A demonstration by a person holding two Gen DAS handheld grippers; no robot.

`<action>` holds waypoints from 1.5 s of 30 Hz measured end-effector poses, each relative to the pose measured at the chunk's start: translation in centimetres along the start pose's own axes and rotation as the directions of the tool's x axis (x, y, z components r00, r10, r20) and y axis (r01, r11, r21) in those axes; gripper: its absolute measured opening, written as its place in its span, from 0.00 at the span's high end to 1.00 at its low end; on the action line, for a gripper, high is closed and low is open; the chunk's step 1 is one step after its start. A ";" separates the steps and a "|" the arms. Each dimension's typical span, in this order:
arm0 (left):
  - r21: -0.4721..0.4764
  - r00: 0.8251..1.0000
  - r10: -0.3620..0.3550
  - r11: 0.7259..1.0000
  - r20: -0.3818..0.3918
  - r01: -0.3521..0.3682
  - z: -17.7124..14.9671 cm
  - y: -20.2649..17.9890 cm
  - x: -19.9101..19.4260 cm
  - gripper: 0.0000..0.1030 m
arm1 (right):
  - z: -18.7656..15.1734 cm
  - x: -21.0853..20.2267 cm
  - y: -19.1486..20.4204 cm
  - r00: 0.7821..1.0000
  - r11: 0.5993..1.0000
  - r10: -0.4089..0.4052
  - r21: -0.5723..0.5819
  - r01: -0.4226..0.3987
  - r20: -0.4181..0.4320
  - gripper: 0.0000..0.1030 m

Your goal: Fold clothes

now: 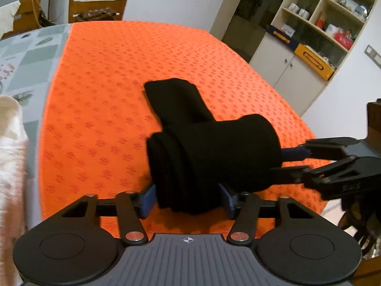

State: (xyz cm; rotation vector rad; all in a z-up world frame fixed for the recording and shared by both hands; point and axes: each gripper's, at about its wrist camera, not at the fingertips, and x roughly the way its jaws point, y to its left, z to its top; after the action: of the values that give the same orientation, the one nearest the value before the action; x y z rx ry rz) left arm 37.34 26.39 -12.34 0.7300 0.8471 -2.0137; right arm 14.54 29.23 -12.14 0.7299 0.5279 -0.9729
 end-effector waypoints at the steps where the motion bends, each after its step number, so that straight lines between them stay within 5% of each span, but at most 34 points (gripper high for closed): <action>1: -0.003 1.000 0.005 1.000 0.005 -0.005 -0.1 -0.1 0.0 0.49 | 0.0 0.2 0.2 1.000 1.000 -0.001 -0.012 0.001 -0.007 0.52; 8: -0.086 0.999 0.000 0.996 -0.043 -0.003 -0.2 0.1 -1.6 0.58 | 0.0 -0.8 0.4 0.997 0.995 0.048 0.090 -0.043 -0.056 0.62; 15: -0.036 0.975 -0.023 0.999 -0.220 0.016 -0.7 -2.0 -2.9 0.59 | -1.3 -2.1 0.6 0.959 0.958 0.136 0.278 -0.064 -0.249 0.62; 18: -0.001 0.967 -0.006 1.000 -0.257 0.006 -1.0 -2.6 -2.7 0.59 | -1.9 -2.6 0.8 0.954 0.950 0.147 0.306 -0.063 -0.260 0.62; 45: -0.116 0.992 0.087 0.988 -0.092 -0.097 5.4 -1.1 1.7 0.54 | 3.3 -0.6 -3.7 0.999 0.944 0.004 0.331 0.007 -0.034 0.53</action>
State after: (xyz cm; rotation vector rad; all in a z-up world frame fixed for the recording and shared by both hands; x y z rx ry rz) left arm 34.56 21.92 -9.93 0.7775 0.9590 -1.8435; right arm 11.27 25.73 -10.72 1.0486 0.3973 -1.0654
